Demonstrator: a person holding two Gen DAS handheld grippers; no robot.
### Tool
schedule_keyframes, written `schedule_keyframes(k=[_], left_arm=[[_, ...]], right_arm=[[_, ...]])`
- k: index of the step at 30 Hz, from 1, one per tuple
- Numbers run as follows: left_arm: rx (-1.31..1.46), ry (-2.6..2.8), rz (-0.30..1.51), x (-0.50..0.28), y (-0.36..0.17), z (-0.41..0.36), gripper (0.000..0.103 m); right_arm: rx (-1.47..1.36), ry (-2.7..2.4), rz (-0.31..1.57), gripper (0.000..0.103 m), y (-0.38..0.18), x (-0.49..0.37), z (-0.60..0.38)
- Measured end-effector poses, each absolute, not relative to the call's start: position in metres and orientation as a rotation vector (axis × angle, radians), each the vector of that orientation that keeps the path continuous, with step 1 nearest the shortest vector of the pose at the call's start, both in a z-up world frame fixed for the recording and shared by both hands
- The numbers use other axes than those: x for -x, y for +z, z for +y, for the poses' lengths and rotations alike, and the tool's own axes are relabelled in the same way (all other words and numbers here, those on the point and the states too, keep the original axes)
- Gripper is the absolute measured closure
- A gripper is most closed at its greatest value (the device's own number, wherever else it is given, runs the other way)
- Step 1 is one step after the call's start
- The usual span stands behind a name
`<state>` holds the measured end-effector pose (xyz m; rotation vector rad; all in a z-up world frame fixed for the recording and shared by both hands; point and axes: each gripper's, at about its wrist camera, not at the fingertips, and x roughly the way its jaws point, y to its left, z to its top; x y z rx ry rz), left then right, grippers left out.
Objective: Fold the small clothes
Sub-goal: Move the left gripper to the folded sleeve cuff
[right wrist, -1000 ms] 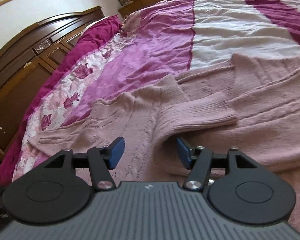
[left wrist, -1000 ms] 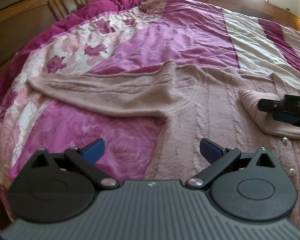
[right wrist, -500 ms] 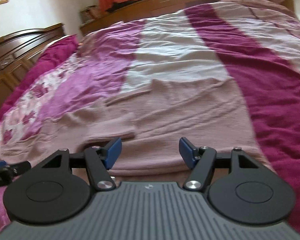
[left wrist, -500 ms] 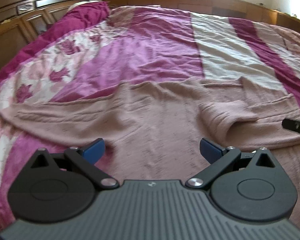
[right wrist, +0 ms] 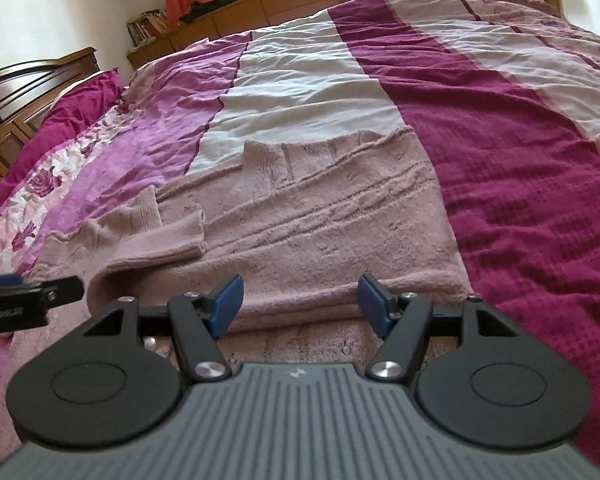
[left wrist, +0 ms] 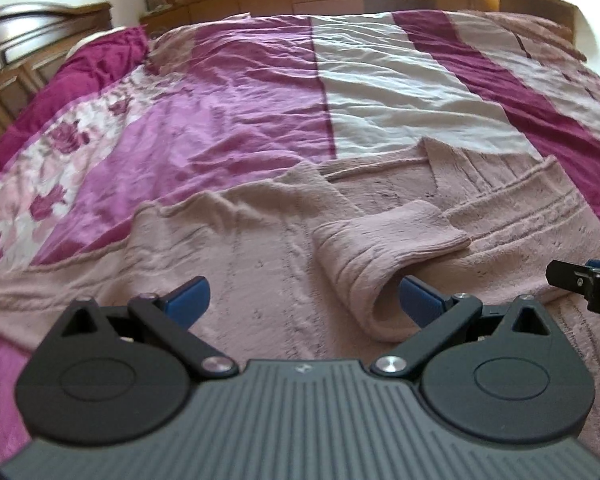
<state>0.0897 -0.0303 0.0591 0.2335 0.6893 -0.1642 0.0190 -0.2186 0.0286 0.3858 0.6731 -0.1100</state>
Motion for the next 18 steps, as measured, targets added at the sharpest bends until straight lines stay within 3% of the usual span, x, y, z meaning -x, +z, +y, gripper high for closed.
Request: schedule_keyframes(k=[14, 18], left_arm=[[-0.512, -0.242, 0.609, -0.101, 0.026, -0.087, 0.001], [-0.545, -0.277, 0.553, -0.101, 0.023, -0.097, 0.013]], right_arm=[[-0.369, -0.080, 0.647, 0.027, 0.011, -0.018, -0.216], [-0.390, -0.078, 0.639, 0.027, 0.009, -0.018, -0.218]])
